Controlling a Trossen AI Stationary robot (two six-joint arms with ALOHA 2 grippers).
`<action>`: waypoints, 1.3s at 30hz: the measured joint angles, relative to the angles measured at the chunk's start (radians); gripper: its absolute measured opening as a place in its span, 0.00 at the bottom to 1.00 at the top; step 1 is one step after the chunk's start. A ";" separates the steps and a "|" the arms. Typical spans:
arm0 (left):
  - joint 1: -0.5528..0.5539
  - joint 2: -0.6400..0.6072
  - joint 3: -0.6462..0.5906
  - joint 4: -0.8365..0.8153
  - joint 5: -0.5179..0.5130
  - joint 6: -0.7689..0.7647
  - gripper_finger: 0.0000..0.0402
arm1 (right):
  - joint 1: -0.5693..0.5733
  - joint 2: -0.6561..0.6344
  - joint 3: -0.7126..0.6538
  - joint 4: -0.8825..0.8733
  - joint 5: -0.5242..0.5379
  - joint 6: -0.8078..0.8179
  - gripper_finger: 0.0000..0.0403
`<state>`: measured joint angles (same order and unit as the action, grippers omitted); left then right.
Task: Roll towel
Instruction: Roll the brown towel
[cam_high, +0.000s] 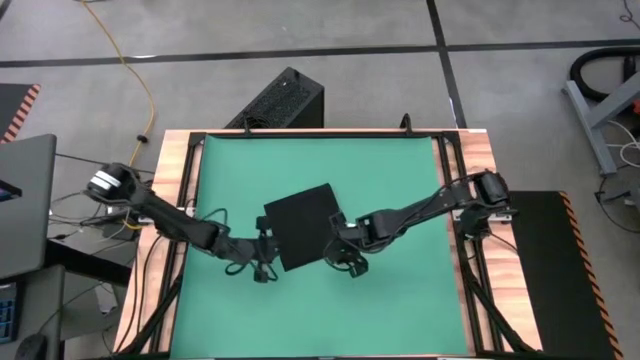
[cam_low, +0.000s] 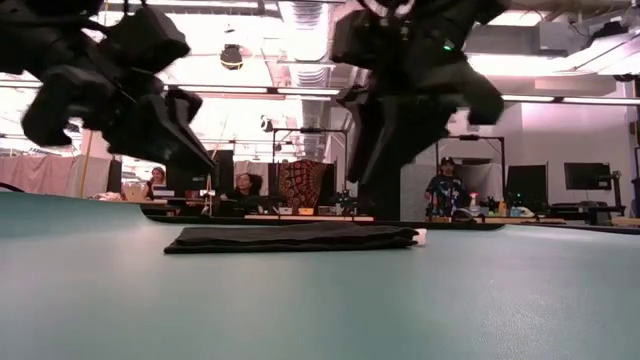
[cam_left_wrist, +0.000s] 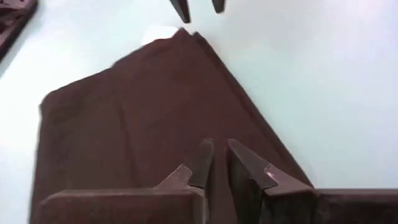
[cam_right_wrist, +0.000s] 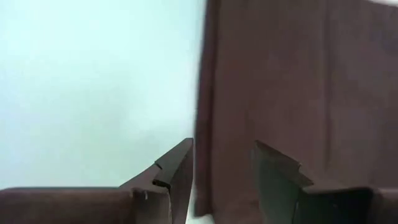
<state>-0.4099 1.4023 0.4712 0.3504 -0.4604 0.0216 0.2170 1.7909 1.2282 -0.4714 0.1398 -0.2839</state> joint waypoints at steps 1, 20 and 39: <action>0.000 0.034 0.020 0.000 0.001 0.006 0.10 | 0.005 -0.009 -0.030 0.021 0.001 0.002 0.43; -0.048 0.223 0.241 -0.214 -0.009 -0.056 0.37 | 0.001 -0.066 -0.378 0.460 0.045 -0.072 0.43; -0.109 0.223 0.240 -0.316 0.019 -0.152 0.37 | -0.063 -0.067 -0.399 0.456 0.012 -0.057 0.43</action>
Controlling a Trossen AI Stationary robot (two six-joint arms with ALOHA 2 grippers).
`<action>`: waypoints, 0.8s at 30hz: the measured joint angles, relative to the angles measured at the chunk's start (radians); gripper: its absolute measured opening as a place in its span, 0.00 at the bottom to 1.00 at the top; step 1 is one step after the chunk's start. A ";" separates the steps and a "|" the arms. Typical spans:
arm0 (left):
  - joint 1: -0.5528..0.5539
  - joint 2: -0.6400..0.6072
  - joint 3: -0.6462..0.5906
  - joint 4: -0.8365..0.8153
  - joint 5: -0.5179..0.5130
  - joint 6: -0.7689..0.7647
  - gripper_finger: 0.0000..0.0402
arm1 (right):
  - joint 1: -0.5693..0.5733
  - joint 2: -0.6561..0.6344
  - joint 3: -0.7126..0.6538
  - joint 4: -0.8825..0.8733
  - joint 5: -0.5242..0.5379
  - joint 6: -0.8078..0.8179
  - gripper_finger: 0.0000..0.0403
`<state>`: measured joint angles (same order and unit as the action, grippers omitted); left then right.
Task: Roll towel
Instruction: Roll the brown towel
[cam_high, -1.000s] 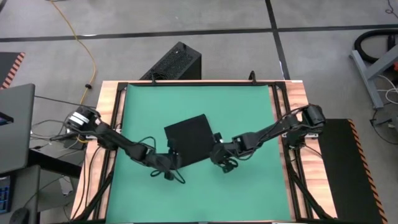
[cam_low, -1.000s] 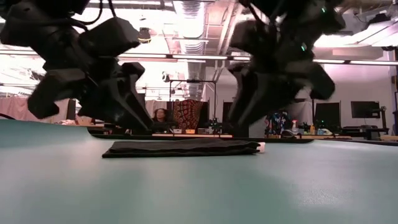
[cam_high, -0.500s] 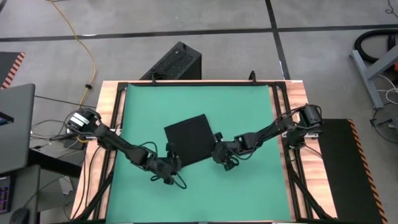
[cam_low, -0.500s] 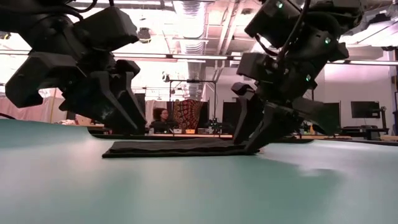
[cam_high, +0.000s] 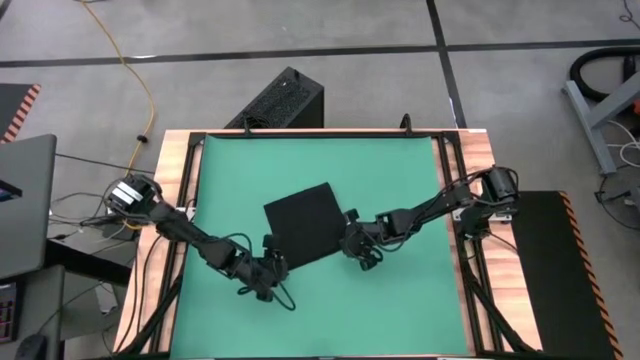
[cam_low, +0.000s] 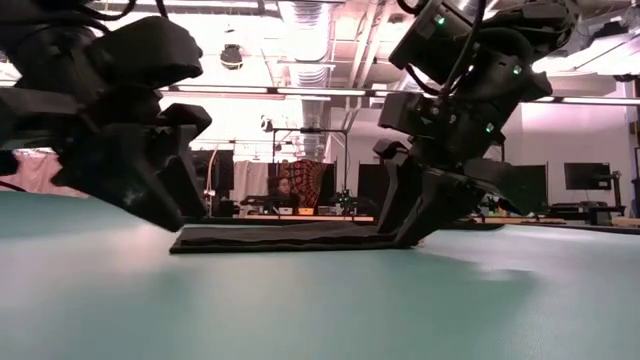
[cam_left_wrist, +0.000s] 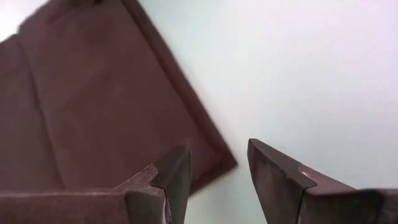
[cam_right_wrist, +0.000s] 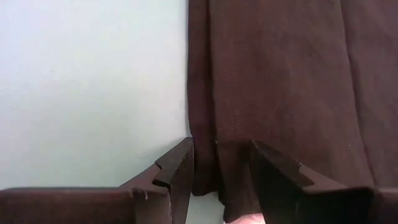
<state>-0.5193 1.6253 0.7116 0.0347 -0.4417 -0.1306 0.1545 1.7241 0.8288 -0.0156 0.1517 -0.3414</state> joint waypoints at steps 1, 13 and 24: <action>-0.006 0.000 0.000 -0.007 0.000 -0.004 0.37 | 0.000 0.000 0.000 0.000 0.000 0.000 0.43; -0.012 0.016 -0.017 -0.007 -0.047 0.042 0.37 | -0.001 0.000 0.000 0.008 0.002 0.003 0.43; 0.005 0.124 -0.018 0.045 -0.099 0.030 0.37 | -0.005 0.000 0.000 0.008 0.005 0.039 0.43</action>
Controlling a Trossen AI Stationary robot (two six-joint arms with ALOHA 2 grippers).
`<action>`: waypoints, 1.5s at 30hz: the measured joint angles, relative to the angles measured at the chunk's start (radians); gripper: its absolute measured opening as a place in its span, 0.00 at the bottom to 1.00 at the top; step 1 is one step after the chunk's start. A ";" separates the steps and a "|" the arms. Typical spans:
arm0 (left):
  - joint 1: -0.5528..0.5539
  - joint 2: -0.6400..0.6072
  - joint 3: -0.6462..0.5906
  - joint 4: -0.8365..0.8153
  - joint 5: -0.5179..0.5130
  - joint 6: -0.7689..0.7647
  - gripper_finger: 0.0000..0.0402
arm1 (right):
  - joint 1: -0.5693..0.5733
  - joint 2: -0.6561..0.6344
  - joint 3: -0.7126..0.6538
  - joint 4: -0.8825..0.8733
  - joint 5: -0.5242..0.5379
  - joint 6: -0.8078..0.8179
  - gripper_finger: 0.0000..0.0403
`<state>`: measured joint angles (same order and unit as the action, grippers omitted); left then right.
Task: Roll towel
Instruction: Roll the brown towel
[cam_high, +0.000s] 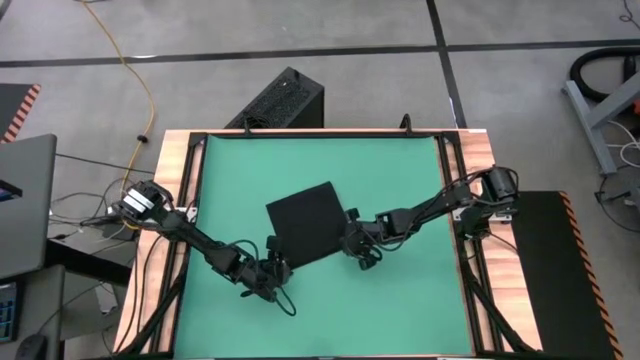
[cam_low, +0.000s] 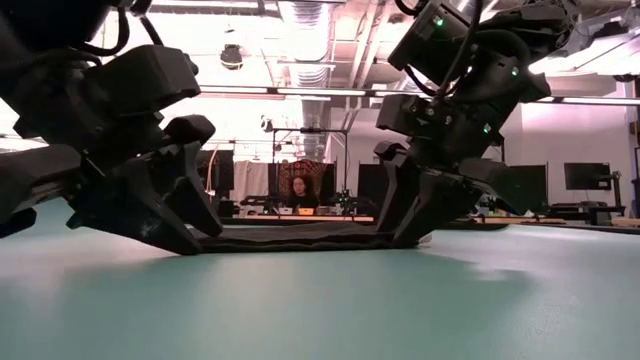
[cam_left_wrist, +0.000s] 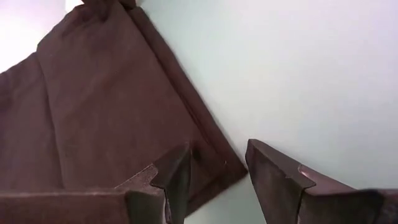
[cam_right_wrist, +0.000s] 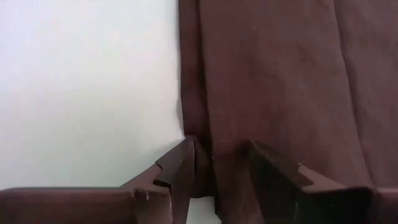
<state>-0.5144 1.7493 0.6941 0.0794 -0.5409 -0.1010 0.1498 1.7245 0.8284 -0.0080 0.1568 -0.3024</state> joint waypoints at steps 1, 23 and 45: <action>0.001 0.000 0.001 -0.007 0.002 -0.005 0.37 | -0.002 0.000 0.000 -0.003 0.000 0.017 0.42; 0.011 -0.024 -0.004 -0.082 -0.034 -0.149 0.01 | 0.102 0.012 -0.002 -0.010 0.099 0.340 0.05; 0.021 -0.153 -0.005 -0.096 -0.043 -0.144 0.01 | 0.109 -0.003 0.176 -0.261 -0.028 0.478 0.03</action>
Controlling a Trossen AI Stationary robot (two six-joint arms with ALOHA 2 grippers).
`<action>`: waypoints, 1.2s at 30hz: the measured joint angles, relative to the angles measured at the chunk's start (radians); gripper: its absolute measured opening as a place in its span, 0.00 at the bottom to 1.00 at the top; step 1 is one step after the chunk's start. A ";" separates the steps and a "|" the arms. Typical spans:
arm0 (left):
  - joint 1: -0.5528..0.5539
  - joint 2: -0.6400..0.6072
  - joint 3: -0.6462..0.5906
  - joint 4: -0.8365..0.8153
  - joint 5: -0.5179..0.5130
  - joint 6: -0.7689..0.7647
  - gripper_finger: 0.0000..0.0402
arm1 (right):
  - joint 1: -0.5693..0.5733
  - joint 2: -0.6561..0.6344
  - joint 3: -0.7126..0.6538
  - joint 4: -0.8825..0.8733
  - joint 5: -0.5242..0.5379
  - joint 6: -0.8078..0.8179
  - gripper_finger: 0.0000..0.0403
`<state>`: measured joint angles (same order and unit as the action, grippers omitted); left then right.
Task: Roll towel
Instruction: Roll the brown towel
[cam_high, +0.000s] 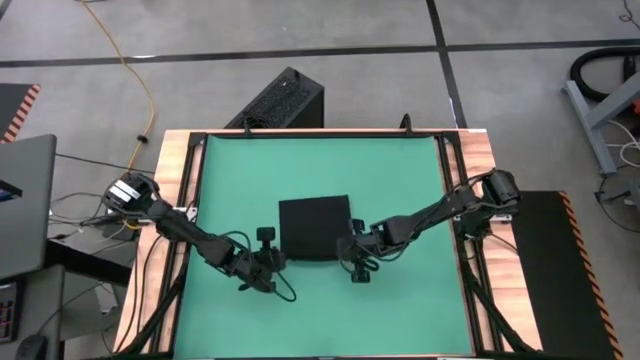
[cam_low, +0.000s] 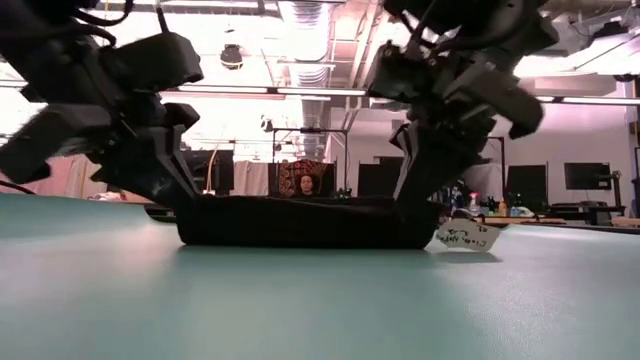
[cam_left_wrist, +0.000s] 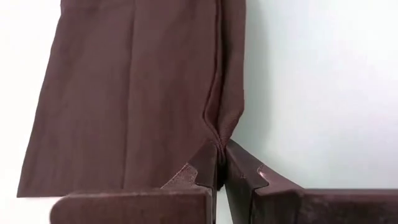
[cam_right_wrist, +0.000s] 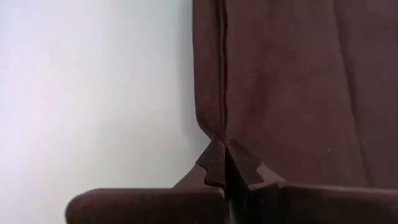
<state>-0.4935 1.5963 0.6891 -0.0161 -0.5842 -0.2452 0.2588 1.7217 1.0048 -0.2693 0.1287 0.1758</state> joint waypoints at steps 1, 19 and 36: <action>0.008 0.000 0.000 -0.003 0.000 0.000 0.01 | -0.008 0.000 0.003 -0.008 0.000 0.000 0.03; 0.088 -0.002 0.002 -0.037 0.045 0.031 0.00 | -0.118 -0.001 0.073 -0.134 -0.028 -0.025 0.03; 0.214 -0.090 0.002 -0.064 0.004 0.149 0.00 | -0.227 -0.008 0.073 -0.130 -0.044 -0.108 0.03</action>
<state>-0.2792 1.5066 0.6910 -0.0797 -0.5806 -0.0967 0.0317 1.7134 1.0782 -0.3990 0.0845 0.0682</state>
